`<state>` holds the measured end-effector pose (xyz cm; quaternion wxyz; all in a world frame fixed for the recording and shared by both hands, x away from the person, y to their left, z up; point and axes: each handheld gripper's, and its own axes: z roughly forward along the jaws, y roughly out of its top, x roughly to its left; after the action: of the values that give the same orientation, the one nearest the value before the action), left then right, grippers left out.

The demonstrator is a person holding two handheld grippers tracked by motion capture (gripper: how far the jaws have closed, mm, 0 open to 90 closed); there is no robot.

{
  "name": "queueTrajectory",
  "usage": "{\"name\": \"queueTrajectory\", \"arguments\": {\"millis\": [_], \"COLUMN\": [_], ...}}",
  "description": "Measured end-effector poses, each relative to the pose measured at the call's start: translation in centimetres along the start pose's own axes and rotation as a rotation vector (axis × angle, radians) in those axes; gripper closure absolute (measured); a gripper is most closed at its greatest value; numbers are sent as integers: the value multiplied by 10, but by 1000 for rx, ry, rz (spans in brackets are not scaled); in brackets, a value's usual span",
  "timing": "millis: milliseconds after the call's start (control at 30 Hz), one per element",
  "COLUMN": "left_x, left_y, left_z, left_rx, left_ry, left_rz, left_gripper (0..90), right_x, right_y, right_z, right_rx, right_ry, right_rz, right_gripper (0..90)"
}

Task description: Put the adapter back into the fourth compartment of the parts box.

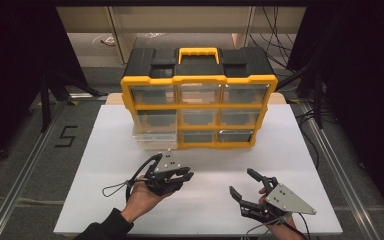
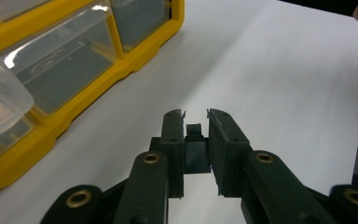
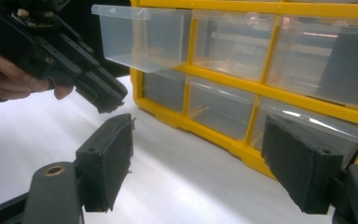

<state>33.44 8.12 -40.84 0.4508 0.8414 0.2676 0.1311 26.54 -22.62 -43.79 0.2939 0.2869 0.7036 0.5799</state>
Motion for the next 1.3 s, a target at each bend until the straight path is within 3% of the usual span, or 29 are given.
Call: {"name": "queueTrajectory", "arguments": {"millis": [767, 1300], "left_x": [5, 14], "left_y": [14, 26], "left_z": [-23, -44], "left_rx": [-97, -173], "left_ry": [14, 54], "left_rz": [-15, -24], "left_gripper": [762, 762], "right_x": [0, 0], "right_y": [0, 0], "right_z": [0, 0], "right_rx": [-1, 0], "right_ry": [-1, 0], "right_rz": [0, 0], "right_gripper": [260, 260]}}
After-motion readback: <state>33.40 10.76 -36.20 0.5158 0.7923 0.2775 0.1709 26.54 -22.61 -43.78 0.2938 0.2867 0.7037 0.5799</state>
